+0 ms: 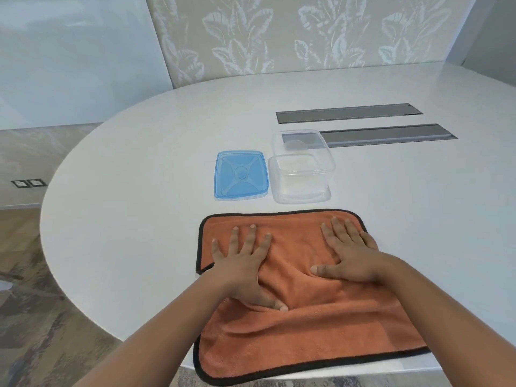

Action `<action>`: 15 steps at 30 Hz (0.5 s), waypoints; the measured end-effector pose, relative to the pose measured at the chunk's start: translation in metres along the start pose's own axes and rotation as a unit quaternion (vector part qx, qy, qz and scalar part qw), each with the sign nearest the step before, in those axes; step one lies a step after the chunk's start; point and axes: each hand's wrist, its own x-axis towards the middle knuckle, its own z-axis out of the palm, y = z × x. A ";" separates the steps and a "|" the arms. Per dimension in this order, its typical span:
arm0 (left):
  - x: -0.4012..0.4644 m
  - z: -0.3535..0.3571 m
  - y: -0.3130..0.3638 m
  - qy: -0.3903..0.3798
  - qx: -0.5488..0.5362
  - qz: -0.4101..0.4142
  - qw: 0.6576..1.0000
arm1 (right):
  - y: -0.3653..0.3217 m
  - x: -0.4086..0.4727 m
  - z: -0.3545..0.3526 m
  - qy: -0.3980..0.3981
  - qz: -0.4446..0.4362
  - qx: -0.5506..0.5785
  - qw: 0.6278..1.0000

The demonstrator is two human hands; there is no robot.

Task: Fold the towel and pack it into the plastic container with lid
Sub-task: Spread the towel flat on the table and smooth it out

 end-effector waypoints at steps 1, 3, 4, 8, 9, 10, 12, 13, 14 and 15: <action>0.000 -0.001 0.000 -0.006 0.006 0.011 1.000 | 0.003 0.002 -0.003 0.002 0.000 -0.002 1.000; 0.002 -0.004 -0.001 -0.006 0.014 0.032 0.999 | 0.009 0.007 -0.011 0.009 -0.002 -0.003 1.000; 0.002 -0.005 -0.003 -0.001 0.016 0.040 0.999 | 0.011 0.009 -0.015 0.012 -0.006 -0.002 1.000; 0.002 -0.003 -0.003 0.013 0.013 0.036 0.999 | 0.011 0.006 -0.021 0.031 -0.017 0.011 0.999; 0.001 0.000 -0.002 0.019 0.003 0.015 1.000 | 0.009 0.003 -0.019 0.040 -0.010 0.015 0.999; 0.000 0.003 0.000 0.032 -0.010 -0.009 0.999 | 0.007 0.000 -0.016 0.053 -0.003 0.011 0.999; -0.002 0.009 0.003 0.061 -0.030 -0.051 0.996 | 0.000 -0.006 -0.009 0.073 -0.001 -0.010 0.997; -0.004 0.011 0.003 0.070 -0.031 -0.063 0.995 | -0.004 -0.009 -0.004 0.068 -0.005 -0.011 0.998; -0.005 0.014 0.003 0.077 -0.030 -0.070 0.994 | -0.007 -0.012 0.003 0.056 -0.006 -0.003 0.998; -0.007 0.017 0.003 0.086 -0.032 -0.074 0.993 | -0.010 -0.014 0.010 0.045 -0.006 0.005 0.999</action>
